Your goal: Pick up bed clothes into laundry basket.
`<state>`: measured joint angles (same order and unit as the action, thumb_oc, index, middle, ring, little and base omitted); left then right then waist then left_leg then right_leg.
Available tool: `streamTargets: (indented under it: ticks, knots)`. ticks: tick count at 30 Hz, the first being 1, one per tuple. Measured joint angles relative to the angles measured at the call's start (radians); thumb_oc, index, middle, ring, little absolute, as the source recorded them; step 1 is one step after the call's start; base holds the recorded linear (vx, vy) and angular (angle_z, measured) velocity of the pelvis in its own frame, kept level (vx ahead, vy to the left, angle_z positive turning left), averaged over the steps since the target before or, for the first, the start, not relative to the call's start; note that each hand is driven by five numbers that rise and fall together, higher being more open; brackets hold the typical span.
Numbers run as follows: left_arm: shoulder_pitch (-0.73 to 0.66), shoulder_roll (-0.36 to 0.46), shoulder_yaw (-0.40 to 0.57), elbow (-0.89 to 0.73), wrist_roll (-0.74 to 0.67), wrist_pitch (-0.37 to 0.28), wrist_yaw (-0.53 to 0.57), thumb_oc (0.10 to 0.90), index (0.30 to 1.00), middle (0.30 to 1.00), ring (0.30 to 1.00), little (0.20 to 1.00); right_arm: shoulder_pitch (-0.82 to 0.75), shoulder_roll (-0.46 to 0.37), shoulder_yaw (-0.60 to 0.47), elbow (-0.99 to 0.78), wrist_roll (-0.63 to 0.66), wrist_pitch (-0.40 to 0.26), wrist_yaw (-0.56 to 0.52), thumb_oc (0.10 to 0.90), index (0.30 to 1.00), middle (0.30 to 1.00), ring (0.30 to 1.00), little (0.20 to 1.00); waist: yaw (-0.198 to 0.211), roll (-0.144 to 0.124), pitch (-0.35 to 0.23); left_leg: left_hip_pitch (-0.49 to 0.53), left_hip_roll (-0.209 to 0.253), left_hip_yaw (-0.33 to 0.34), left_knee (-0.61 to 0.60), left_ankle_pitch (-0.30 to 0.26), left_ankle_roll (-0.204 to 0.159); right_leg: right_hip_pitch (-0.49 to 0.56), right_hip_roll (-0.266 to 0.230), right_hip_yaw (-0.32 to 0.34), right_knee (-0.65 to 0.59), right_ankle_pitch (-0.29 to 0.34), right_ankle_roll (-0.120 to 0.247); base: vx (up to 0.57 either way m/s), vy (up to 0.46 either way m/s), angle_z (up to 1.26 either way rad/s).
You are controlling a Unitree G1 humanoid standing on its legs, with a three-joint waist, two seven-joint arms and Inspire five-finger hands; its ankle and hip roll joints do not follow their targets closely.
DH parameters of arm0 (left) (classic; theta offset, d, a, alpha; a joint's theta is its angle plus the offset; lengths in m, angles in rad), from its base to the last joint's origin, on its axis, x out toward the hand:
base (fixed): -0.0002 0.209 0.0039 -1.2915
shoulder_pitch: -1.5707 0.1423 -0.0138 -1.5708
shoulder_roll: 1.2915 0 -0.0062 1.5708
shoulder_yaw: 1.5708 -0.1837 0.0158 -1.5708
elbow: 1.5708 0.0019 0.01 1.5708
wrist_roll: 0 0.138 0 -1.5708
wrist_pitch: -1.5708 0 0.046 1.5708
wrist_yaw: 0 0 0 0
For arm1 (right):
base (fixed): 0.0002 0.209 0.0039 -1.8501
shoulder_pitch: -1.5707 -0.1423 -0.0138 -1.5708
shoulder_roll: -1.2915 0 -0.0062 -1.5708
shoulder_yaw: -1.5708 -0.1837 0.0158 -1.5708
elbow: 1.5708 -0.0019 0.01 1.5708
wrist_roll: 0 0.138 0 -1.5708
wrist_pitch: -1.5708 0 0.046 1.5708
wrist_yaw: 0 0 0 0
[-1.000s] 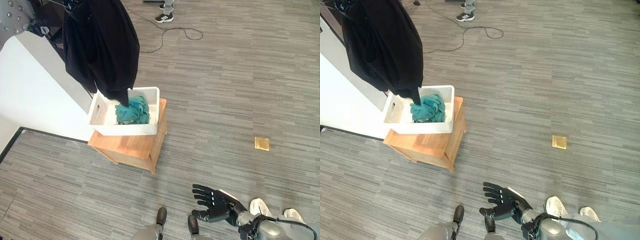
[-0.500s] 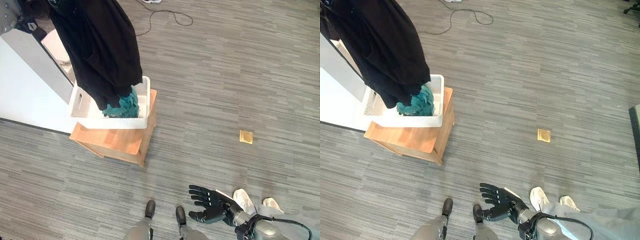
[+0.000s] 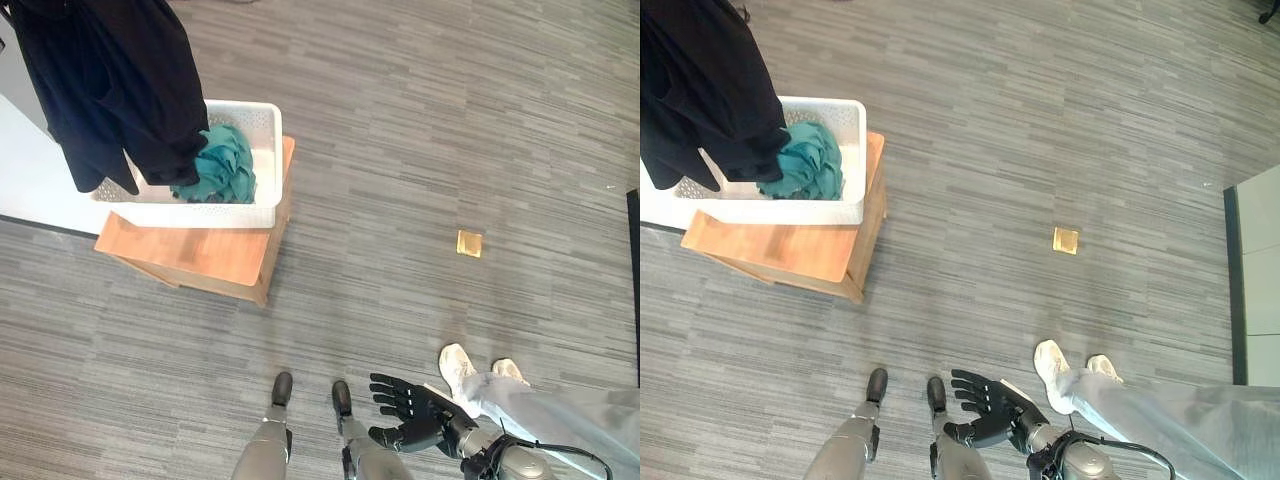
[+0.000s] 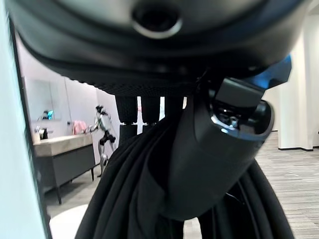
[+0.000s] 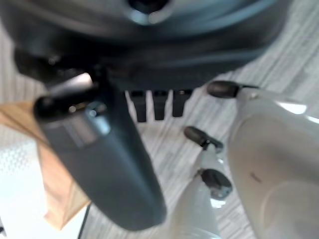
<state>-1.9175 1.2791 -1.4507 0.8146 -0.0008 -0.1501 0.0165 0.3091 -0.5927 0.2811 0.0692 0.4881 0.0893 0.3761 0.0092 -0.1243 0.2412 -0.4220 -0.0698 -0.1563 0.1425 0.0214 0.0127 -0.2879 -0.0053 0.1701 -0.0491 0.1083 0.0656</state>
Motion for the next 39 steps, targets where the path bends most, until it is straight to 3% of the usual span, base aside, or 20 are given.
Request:
streamTargets:
  ticks: [8, 13, 17, 27, 28, 39]
  knots:
    - [0.038, -0.010, 0.003, 0.016, 0.001, 0.008, 0.023, 0.400, 0.300, 0.300, 0.300, 0.300, -0.004, 0.013, 0.016, 0.003, 0.029, -0.030, -0.012, 0.800, 0.900, 0.900, 0.900, 0.900, -0.027, -0.051, 0.024, -0.081, 0.008, 0.006, 0.053, -0.010, 0.005, -0.060, 0.012, 0.006, -0.003, 0.044, 0.023, 0.00, 0.010, -0.05]
    - [0.044, -0.037, 0.015, 0.053, 0.005, 0.028, 0.039, 0.400, 0.300, 0.300, 0.300, 0.300, 0.003, 0.013, 0.024, 0.002, 0.042, -0.052, -0.013, 0.800, 0.900, 0.900, 0.900, 0.900, -0.059, -0.114, 0.026, -0.125, 0.027, 0.041, 0.065, -0.018, 0.008, -0.111, 0.024, 0.025, -0.010, 0.102, 0.047, 0.00, 0.018, -0.25]
    - [0.050, -0.080, 0.015, 0.051, 0.040, 0.027, 0.039, 0.400, 0.300, 0.300, 0.300, 0.300, 0.007, 0.013, 0.038, 0.003, 0.042, -0.054, -0.012, 0.800, 0.900, 0.900, 0.900, 0.900, -0.082, -0.129, 0.023, -0.157, 0.026, 0.044, 0.083, -0.025, 0.019, -0.137, 0.024, 0.025, -0.009, 0.114, 0.048, 0.00, 0.006, -0.04]
    - [0.054, -0.132, 0.012, 0.111, 0.081, 0.027, 0.041, 0.400, 0.300, 0.300, 0.300, 0.300, 0.006, 0.013, 0.037, 0.001, 0.046, -0.072, -0.012, 0.800, 0.900, 0.900, 0.900, 0.900, -0.098, -0.131, 0.023, -0.159, 0.041, 0.050, 0.072, -0.023, 0.027, -0.146, 0.035, 0.026, -0.025, 0.153, 0.052, 0.00, 0.008, -0.06]
    - [0.072, -0.134, 0.040, 0.126, 0.081, 0.026, 0.042, 0.800, 0.900, 0.900, 0.900, 0.900, 0.006, 0.013, 0.038, 0.002, 0.046, -0.072, -0.012, 0.800, 0.900, 0.900, 0.900, 0.900, -0.101, -0.131, 0.023, -0.158, 0.038, 0.049, 0.069, -0.023, 0.027, -0.147, 0.035, 0.026, -0.025, 0.153, 0.052, -0.03, 0.031, -0.01]
    - [0.106, -0.162, 0.043, 0.116, 0.094, 0.048, 0.035, 0.800, 0.900, 0.900, 0.900, 0.900, 0.004, 0.013, 0.049, 0.004, 0.046, -0.078, -0.012, 0.800, 0.900, 0.900, 0.900, 0.900, -0.091, -0.130, 0.024, -0.155, 0.040, 0.045, 0.064, -0.022, 0.027, -0.139, 0.035, 0.025, -0.039, 0.153, 0.051, -0.01, -0.003, 0.00]
